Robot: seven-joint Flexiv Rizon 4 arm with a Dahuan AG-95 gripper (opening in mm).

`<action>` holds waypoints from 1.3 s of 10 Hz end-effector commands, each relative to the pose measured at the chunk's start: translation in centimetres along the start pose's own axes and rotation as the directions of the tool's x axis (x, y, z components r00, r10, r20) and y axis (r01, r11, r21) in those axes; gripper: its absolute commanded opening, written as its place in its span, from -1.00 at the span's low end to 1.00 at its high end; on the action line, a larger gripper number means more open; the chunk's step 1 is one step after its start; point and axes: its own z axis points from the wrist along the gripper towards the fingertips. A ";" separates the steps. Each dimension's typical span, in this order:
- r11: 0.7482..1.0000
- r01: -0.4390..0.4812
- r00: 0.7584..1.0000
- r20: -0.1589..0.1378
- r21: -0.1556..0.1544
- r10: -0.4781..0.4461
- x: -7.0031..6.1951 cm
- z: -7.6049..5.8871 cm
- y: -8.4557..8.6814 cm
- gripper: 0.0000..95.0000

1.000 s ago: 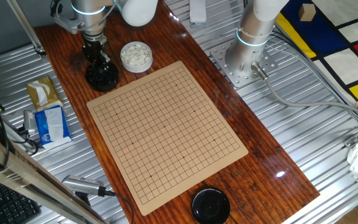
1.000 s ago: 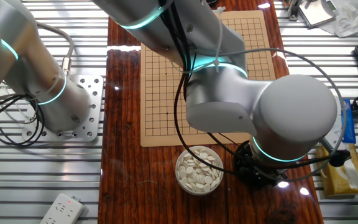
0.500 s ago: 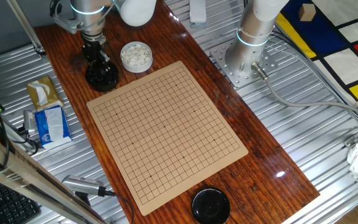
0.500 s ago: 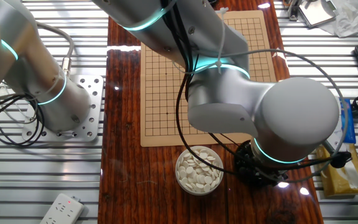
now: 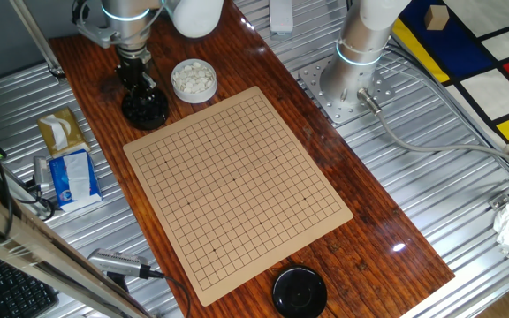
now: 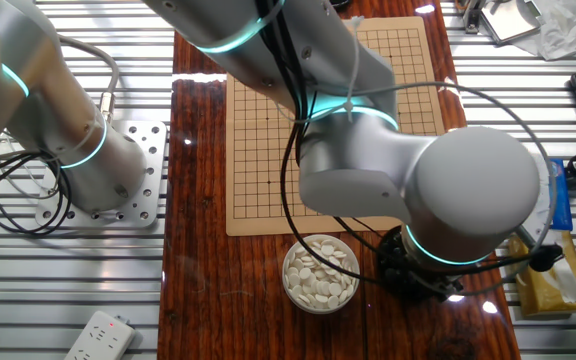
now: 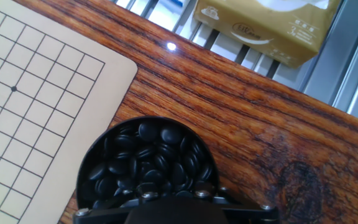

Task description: Play the first move as black on the 3-4 point in the upper right corner of the Go board

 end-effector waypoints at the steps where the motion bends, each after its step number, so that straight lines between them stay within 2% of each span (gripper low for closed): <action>1: 1.000 0.001 1.000 0.001 0.003 -0.001 0.0 -0.1 -0.1 -0.60; 6: 1.000 0.014 1.000 0.004 0.004 -0.014 0.1 0.0 -0.2 -0.60; 7: 1.000 0.015 1.000 0.006 0.004 -0.015 0.2 0.0 -0.2 -0.20; 13: 1.000 0.021 1.000 0.005 0.009 -0.021 0.3 0.2 0.0 -0.20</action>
